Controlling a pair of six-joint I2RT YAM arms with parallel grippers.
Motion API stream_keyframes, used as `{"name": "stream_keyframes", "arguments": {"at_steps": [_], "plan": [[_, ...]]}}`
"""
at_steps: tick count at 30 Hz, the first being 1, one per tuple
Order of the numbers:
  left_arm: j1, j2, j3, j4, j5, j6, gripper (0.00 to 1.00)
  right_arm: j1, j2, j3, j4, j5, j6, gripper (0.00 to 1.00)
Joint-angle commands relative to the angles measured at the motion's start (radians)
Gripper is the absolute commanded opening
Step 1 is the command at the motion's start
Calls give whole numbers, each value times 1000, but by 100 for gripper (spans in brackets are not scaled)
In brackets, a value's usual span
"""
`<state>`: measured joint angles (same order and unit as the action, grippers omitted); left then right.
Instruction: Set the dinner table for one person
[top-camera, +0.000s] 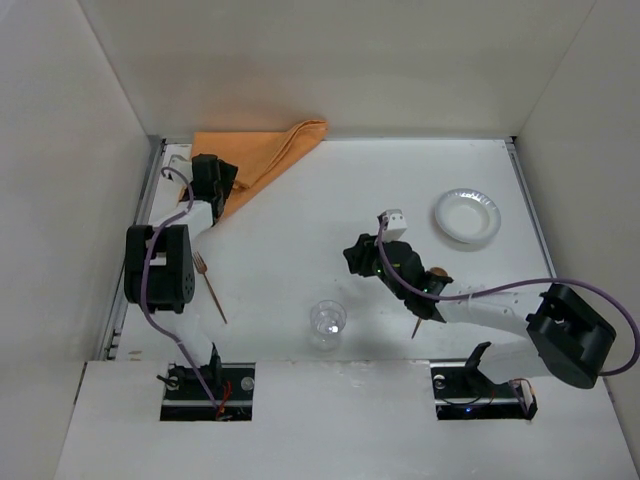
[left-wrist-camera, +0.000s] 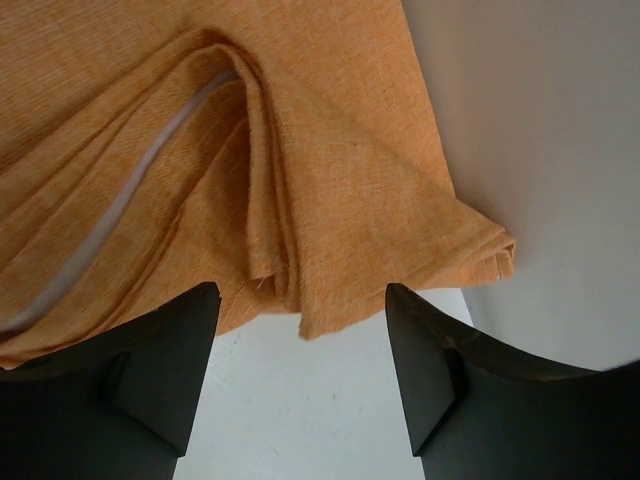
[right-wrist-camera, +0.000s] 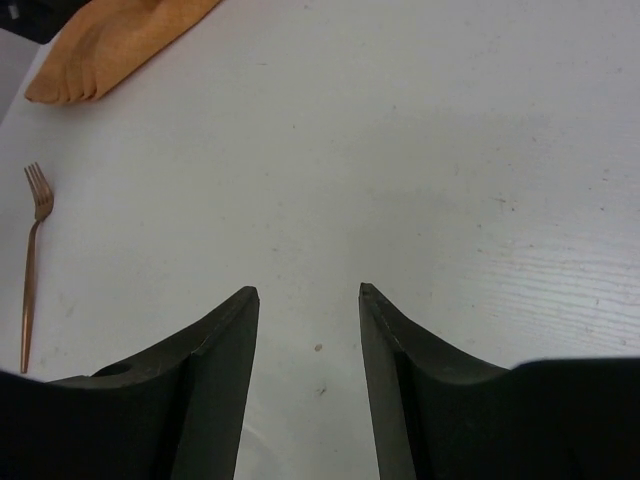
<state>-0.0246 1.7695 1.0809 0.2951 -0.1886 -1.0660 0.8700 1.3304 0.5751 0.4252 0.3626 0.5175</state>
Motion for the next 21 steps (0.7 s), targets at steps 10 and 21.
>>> {"name": "stream_keyframes", "arguments": {"at_steps": [10, 21], "plan": [[4, 142, 231, -129, 12, 8, 63, 1, -39, 40, 24, -13, -11, 52], [1, 269, 347, -174, 78, 38, 62, 1, -14, 49, 21, -48, 1, 55]]}}
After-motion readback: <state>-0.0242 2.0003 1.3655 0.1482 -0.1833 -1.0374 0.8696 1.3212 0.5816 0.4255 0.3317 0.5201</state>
